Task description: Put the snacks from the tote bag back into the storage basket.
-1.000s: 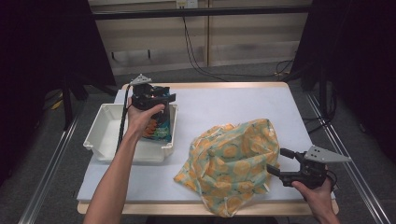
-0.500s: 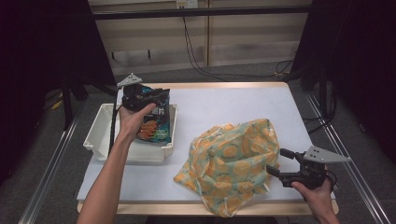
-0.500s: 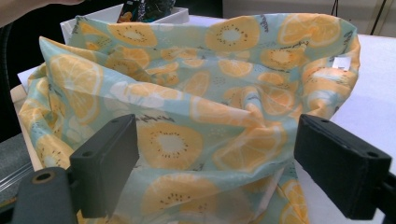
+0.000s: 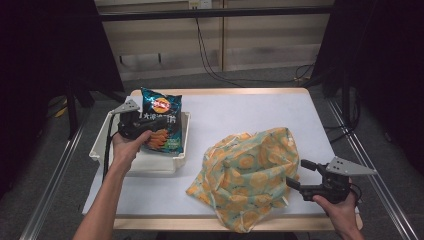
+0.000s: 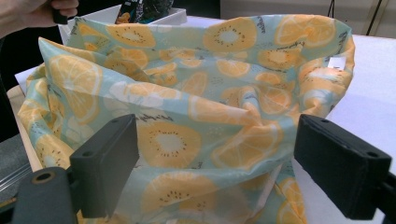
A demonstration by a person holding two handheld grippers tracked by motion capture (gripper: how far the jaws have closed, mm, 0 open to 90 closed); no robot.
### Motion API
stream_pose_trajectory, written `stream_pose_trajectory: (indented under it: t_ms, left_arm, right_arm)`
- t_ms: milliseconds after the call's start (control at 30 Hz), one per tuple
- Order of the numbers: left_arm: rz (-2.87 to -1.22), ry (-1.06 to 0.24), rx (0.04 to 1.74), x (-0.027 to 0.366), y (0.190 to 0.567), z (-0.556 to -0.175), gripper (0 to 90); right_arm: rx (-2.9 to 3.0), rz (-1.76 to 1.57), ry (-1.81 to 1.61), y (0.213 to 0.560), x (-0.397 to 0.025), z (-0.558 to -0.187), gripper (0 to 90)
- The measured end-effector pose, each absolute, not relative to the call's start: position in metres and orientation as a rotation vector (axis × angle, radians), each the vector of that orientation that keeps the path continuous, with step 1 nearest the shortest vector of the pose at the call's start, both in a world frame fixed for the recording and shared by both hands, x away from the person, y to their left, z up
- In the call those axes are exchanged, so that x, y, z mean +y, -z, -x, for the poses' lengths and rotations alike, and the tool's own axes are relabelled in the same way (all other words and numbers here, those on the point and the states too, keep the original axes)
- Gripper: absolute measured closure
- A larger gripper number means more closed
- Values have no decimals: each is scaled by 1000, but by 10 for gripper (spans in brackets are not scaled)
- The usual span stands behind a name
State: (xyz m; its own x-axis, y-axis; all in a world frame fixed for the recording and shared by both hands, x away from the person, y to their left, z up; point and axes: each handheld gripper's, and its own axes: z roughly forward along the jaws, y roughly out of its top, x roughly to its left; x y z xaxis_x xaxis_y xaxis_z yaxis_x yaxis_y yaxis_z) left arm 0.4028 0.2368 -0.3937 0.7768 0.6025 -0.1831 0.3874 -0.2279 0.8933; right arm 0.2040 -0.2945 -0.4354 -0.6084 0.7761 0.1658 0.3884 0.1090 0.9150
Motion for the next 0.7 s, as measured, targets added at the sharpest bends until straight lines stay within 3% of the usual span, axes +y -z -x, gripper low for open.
stream_pose_trajectory:
  t_ms: [367,700]
  left_arm:
    - [-1927,-204,779,248,424,-381,900]
    - [-2154,-231,821,247,449,-379,900]
  right_arm:
    - [2051,-1136,-1498,437,-292,-204,127]
    - [2061,-1140,-1489,438,-292,-205,127]
